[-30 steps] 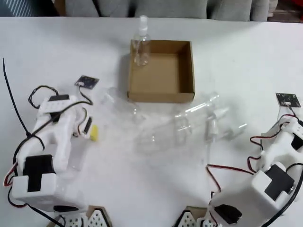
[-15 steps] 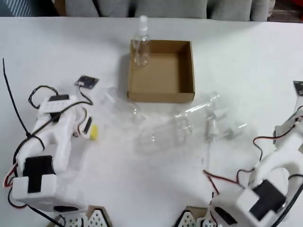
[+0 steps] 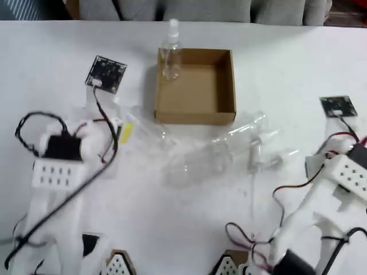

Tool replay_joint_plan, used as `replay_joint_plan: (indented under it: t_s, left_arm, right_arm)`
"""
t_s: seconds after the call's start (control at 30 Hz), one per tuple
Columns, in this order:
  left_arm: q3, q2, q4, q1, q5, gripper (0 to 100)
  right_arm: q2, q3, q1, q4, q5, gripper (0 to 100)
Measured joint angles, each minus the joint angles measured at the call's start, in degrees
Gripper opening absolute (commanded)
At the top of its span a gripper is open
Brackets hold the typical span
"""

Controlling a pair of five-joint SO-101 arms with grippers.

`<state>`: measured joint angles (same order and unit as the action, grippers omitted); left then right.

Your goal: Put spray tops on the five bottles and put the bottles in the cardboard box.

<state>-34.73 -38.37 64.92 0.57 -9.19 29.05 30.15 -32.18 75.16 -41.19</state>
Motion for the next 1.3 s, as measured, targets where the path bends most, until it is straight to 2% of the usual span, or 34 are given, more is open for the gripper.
replay_joint_plan:
  t_s: [0.17,0.33,0.4,0.53,0.6,0.67,0.97,1.17,1.3]
  left_arm:
    - [-0.18,-8.79,-0.62,5.63,2.37,2]
    - [-8.97,-16.26,-11.87,9.05,2.9,2]
    - [-14.68,-19.96,-17.14,10.2,2.9,2]
    - [-27.34,-29.63,-27.43,13.01,2.9,2]
    - [-32.35,-34.9,-31.56,13.36,2.9,2]
    - [-36.04,-39.65,-33.85,13.63,2.9,2]
    - [-42.55,-50.99,-34.9,13.8,2.9,2]
    - [-46.77,-53.36,-34.9,13.89,3.08,2]
    - [-49.67,-53.45,-37.71,16.88,3.34,2]
  right_arm:
    - [7.12,0.44,7.47,-8.7,-0.18,1.7]
    - [11.96,0.44,13.63,-14.42,1.49,1.6]
    - [13.63,0.44,16.44,-14.86,6.33,1.6]
    - [16.35,0.44,19.96,-16.09,23.12,1.6]
    - [17.49,0.44,22.59,-18.9,31.38,1.6]
    - [18.64,0.53,25.49,-23.38,35.6,1.6]
    - [22.95,0.53,44.22,-51.08,37.27,1.6]
    - [25.85,-4.92,57.76,-53.89,37.63,1.5]
    - [25.32,-11.34,64.0,-53.98,37.8,1.5]
